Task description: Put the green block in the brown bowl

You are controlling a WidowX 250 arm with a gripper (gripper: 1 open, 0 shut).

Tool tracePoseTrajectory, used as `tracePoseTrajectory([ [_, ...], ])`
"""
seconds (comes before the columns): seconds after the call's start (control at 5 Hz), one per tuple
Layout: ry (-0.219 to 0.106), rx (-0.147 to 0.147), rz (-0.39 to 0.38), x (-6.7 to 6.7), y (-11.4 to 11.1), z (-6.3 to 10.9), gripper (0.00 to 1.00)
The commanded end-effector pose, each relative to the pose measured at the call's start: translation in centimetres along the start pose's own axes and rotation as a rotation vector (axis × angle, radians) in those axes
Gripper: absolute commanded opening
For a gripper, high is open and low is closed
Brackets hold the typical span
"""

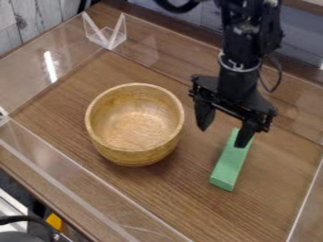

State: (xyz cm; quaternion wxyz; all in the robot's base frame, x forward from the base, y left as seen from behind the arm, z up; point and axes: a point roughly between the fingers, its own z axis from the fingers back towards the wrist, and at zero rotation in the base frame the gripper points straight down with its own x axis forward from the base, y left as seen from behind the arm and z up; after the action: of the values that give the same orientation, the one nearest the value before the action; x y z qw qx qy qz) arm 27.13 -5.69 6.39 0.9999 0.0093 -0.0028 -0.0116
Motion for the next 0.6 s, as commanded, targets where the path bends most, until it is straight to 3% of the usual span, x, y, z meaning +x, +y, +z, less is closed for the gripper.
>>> tracePoseTrajectory([
  [0.0,-0.028,-0.007,0.088,0.2,-0.6,0.1,1.00],
  [0.2,-0.023,-0.007,0.171,-0.1,-1.3,-0.6,1.00],
  [0.4,-0.017,-0.006,0.230,0.4,-1.7,-2.4,1.00],
])
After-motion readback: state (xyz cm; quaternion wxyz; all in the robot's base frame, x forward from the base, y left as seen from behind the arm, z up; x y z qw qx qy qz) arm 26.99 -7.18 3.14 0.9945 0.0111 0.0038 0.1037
